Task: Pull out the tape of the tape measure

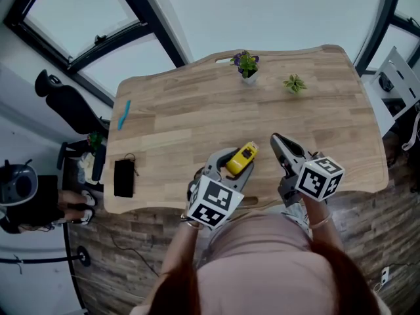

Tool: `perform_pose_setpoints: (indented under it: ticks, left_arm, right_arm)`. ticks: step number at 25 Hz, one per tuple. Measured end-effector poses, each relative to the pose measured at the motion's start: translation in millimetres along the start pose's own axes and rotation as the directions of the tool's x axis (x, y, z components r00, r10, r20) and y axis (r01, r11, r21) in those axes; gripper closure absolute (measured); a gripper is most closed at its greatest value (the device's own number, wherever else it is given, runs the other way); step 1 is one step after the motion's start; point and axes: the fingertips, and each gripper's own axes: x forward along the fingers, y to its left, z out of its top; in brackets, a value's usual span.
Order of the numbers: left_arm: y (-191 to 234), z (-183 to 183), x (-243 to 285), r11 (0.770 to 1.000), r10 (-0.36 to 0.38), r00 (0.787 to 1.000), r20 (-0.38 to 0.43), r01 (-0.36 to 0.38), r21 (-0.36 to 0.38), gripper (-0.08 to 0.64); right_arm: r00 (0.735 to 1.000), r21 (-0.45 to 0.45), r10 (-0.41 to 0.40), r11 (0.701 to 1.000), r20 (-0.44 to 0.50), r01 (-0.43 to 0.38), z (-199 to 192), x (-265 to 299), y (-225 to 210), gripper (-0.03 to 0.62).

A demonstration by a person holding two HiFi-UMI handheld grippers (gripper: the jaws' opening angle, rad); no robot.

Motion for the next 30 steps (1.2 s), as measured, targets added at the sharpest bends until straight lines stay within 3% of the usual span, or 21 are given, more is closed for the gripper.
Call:
perform_pose_setpoints:
  ticks: [11,19,30]
  left_arm:
    - [11.2,9.5,-28.6,0.989,0.101,0.988,0.114,-0.087,-0.115,0.39]
    - [14.4,24.9,-47.7,0.972,0.179,0.955,0.238,-0.133,-0.194,0.39]
    - [-1.6,56.8,-55.6,0.949,0.27,0.916,0.296,-0.202,-0.242,0.39]
  right_arm:
    - [0.996,-0.214,-0.068,0.974,0.049,0.077,11.0,-19.4,20.3,0.594]
    - [0.99,-0.33,-0.1,0.935,0.1,0.128,23.0,-37.6,35.4,0.594]
    - [0.988,-0.42,-0.062,0.9,0.139,0.116,56.5,-63.1,44.2,0.594]
